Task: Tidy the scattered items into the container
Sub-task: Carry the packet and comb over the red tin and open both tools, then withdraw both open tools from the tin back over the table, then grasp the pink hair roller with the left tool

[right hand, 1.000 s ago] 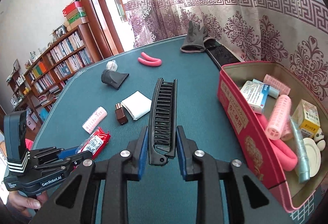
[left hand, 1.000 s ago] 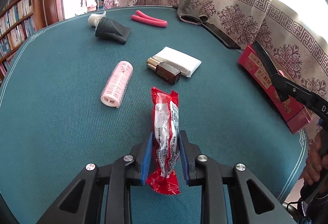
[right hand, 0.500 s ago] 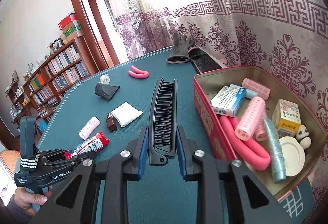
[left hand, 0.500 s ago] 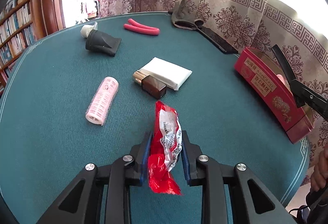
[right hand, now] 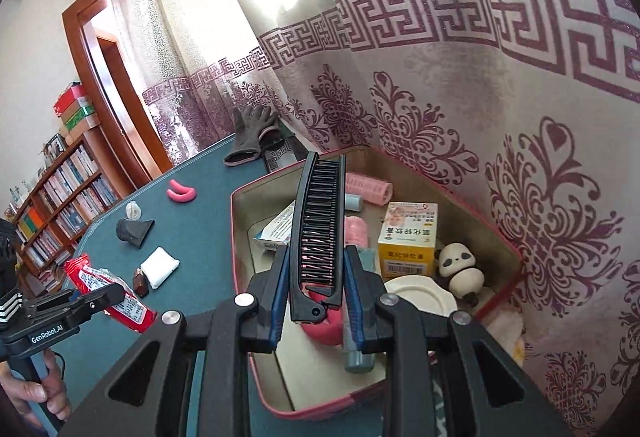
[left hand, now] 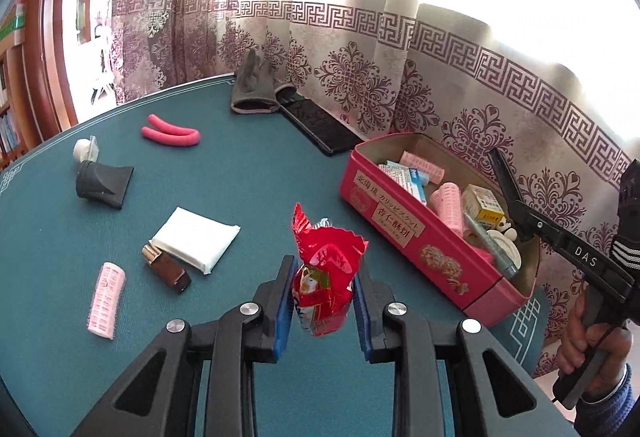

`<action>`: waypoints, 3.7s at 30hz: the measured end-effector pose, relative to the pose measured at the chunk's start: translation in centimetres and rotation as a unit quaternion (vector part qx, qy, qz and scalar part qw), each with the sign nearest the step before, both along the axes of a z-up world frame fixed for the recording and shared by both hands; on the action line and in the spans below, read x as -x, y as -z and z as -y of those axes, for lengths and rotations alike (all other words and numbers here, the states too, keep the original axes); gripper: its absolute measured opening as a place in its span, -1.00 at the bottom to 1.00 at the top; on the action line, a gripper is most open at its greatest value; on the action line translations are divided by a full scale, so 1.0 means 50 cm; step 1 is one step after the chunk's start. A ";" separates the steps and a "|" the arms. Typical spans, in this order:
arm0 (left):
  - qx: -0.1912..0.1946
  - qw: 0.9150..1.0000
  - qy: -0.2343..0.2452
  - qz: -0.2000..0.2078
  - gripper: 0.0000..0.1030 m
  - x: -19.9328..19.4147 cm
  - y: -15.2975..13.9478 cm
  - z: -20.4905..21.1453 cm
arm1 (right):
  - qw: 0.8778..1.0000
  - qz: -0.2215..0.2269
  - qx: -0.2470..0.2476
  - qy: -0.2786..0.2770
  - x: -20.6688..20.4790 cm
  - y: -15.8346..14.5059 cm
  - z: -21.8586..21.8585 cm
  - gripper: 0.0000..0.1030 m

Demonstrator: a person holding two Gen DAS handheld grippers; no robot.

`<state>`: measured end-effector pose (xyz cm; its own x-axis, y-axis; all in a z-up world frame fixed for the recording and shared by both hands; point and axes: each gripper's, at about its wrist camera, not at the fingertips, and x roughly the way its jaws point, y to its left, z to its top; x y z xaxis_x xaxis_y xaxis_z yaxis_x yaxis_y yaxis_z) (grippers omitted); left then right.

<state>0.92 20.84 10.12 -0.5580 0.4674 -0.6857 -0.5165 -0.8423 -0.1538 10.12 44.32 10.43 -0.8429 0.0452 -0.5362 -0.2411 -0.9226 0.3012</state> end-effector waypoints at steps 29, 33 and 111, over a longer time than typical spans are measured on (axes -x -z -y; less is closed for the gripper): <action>-0.011 0.993 0.116 0.029 -0.46 0.092 -0.020 -0.270 | 0.999 0.025 0.013 -0.019 0.022 0.040 -0.030 -0.45; -0.004 0.993 0.114 0.039 -0.45 0.106 -0.009 -0.278 | 0.999 0.031 0.017 -0.020 0.027 0.046 -0.029 -0.45; 0.028 0.973 -0.220 0.063 0.70 0.137 0.147 0.347 | 0.981 0.059 -0.028 -0.182 0.088 0.041 0.325 0.33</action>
